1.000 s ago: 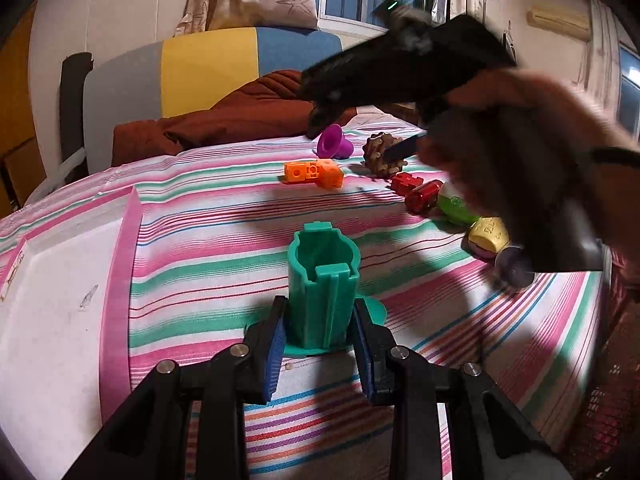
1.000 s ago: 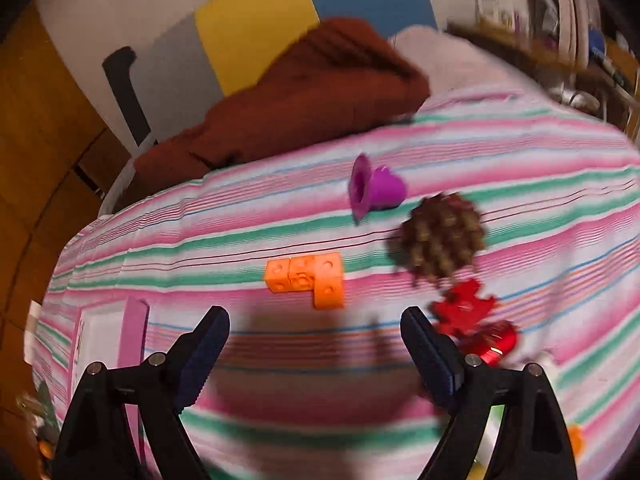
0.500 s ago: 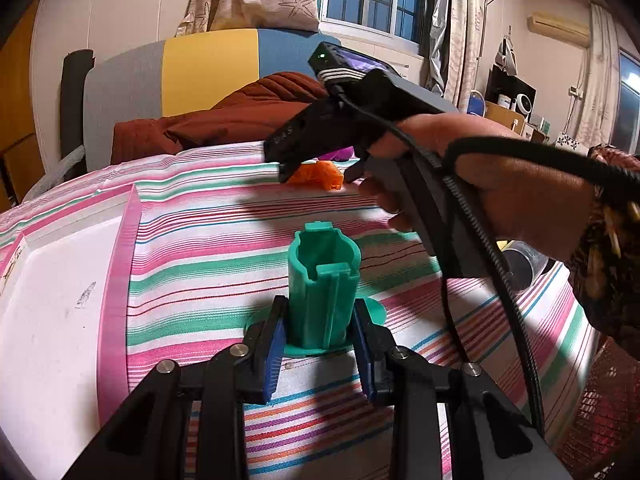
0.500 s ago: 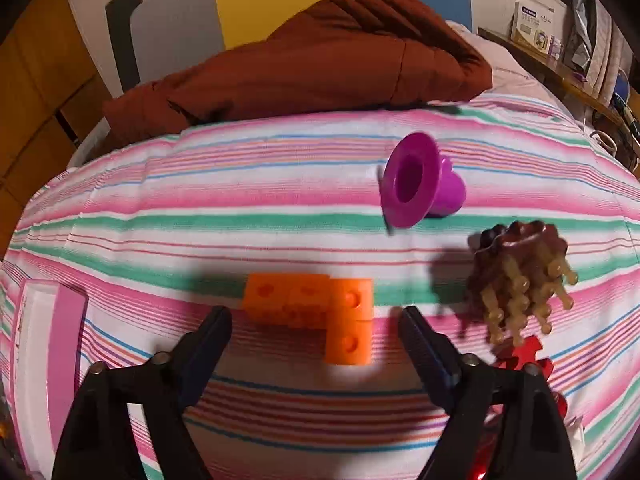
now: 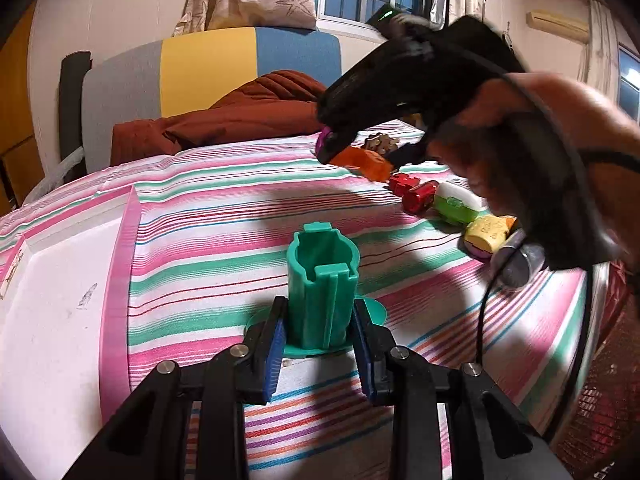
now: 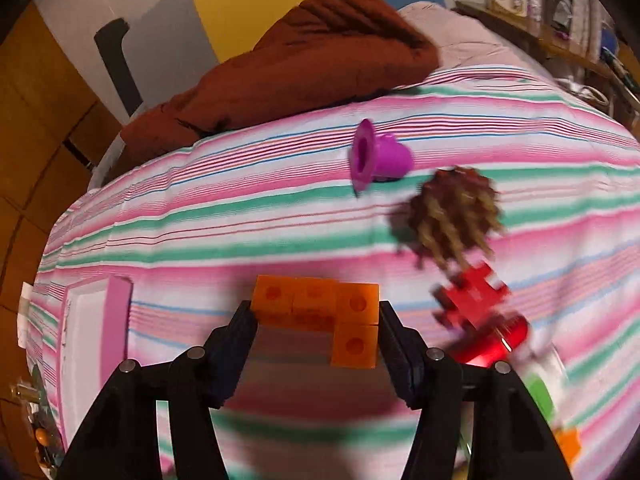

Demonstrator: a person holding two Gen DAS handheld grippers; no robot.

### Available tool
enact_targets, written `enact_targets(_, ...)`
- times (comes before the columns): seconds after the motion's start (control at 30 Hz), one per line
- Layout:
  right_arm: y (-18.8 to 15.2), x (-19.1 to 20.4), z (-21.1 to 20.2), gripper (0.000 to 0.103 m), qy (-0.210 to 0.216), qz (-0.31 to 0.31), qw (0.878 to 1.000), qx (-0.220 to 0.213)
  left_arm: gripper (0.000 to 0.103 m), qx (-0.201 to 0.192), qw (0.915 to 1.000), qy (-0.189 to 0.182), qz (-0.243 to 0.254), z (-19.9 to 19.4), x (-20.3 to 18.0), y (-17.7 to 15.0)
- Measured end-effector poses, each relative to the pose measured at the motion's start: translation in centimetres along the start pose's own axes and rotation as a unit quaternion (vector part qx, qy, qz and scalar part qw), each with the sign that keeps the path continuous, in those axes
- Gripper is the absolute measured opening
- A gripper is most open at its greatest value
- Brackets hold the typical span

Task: Organize rigid objects
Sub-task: 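Lower the green spool into the white tray with the left tool while the right tool carries the orange blocks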

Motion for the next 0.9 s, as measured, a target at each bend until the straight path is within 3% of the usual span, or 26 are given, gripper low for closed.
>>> enact_targets(0.13, -2.4, -0.4, -1.1, 0.061, 0.007, 0.024, 1.000, 0.003, 0.031, -0.002, 0.9999, 0.000, -0.012, -0.7, 0.5, -0.1)
enact_targets(0.33, -3.2, 1.5, -0.4, 0.061, -0.021, -0.022, 1.000, -0.003, 0.031, -0.023, 0.9997, -0.004, -0.012, -3.4, 0.5, 0.1)
enact_targets(0.53, -3.6, 2.5, 0.4, 0.061, 0.003, -0.032, 0.999, 0.003, 0.031, -0.032, 0.9989, -0.004, -0.034, -5.7, 2.3, 0.3)
enact_targets(0.67, -3.6, 3.1, 0.1, 0.061, 0.001, -0.048, 0.999, -0.009, 0.031, -0.041, 0.9972, 0.008, -0.062, -7.2, 4.9, 0.9)
enact_targets(0.9, -3.8, 4.0, 0.0, 0.061, -0.003, -0.065, 0.998, -0.021, 0.031, -0.029, 0.9897, 0.062, -0.126, -8.0, 13.0, 1.9)
Point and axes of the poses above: each gripper's, at about its wrist camera, not at the fingertips, and z roughly the way its jaws point, x to its left, y to its top, the point moved 3 cm from there along z, roughly the way its jaws point, and after that the axes turned 10 degrees about x, right-handed, at the moved point
